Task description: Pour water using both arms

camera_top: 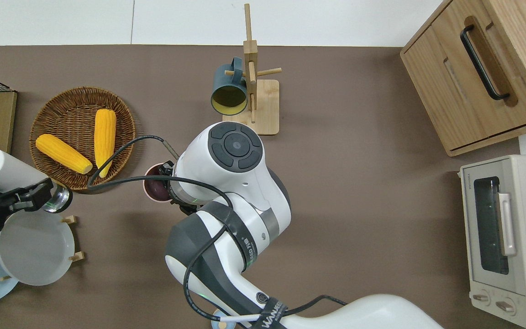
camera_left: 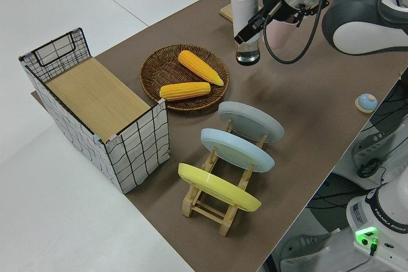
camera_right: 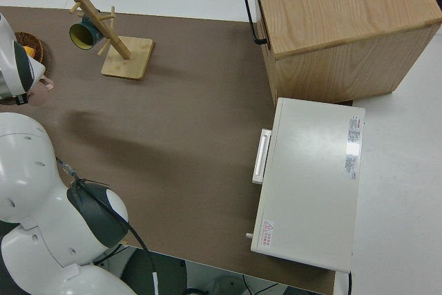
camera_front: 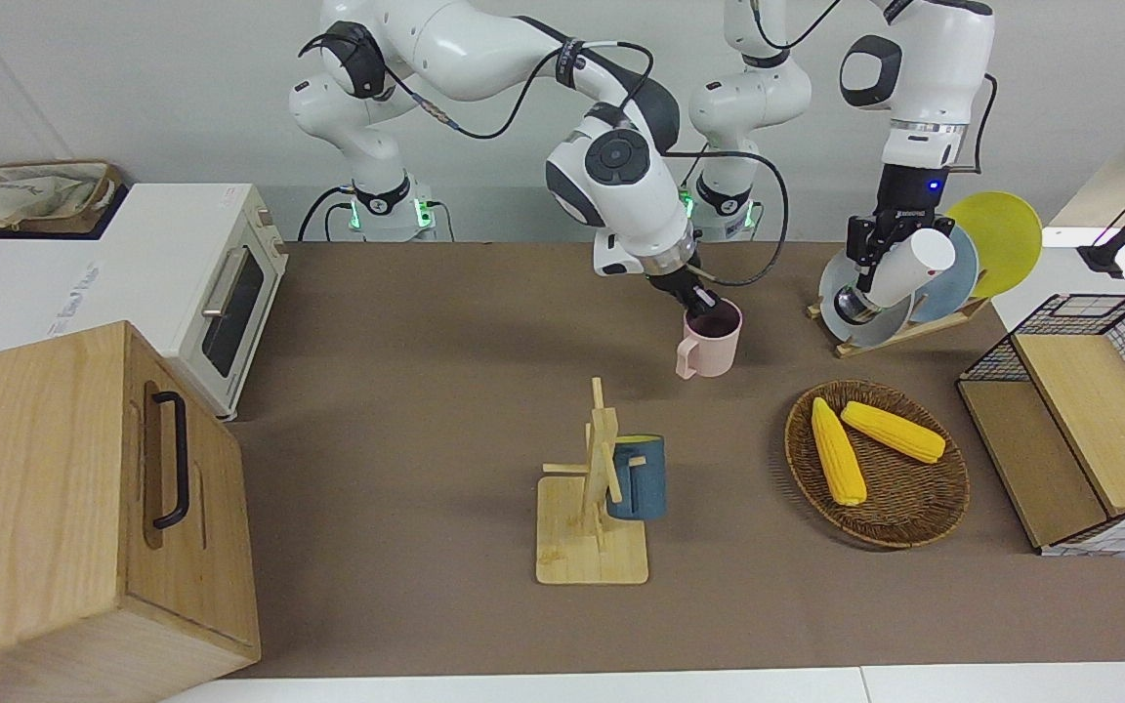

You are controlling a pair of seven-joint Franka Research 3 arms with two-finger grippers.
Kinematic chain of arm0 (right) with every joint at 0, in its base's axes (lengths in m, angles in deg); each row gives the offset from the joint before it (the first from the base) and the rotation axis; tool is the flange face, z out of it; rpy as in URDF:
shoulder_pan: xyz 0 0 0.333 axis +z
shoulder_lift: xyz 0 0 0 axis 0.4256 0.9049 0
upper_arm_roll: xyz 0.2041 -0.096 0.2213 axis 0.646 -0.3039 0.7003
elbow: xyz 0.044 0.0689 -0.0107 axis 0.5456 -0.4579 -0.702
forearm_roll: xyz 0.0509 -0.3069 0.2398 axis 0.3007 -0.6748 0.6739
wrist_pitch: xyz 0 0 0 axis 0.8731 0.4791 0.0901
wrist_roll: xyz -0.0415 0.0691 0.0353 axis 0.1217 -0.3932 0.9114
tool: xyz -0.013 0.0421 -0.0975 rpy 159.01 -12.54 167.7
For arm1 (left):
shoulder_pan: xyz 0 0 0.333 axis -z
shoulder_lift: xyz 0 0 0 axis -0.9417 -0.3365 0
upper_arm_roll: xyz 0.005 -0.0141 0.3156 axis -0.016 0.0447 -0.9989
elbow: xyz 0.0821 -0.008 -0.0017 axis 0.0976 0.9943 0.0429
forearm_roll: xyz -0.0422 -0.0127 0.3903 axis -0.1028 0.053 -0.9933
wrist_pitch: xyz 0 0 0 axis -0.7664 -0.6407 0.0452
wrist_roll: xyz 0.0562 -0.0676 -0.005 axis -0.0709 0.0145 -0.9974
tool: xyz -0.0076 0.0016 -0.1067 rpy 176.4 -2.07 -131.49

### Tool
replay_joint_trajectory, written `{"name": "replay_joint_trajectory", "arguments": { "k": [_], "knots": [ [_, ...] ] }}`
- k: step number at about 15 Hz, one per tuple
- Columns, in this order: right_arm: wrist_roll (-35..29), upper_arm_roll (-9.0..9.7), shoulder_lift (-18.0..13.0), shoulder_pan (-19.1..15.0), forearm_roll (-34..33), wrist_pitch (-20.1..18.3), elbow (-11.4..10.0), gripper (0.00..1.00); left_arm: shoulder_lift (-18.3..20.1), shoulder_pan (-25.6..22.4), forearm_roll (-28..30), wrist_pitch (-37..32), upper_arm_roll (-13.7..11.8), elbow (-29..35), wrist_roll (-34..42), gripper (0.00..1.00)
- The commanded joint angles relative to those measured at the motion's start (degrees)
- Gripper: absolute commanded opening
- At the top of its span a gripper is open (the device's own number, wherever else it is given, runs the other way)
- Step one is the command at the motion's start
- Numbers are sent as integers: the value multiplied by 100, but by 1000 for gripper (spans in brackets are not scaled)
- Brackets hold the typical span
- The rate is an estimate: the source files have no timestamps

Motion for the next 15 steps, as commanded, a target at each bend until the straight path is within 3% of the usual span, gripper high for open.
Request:
{"name": "replay_joint_trajectory", "arguments": {
  "k": [1, 9, 15],
  "knots": [
    [-99, 11, 364, 63, 8, 331, 253, 0, 505, 81, -148, 47, -18, 453, -153, 0],
    [-47, 2, 804, 99, -44, 990, 244, 0, 787, 248, -130, 38, 88, 963, -162, 0],
    [138, 2, 1094, 125, -62, 1184, 244, 0, 875, 406, -69, 12, 97, 1113, -170, 0]
  ]
}}
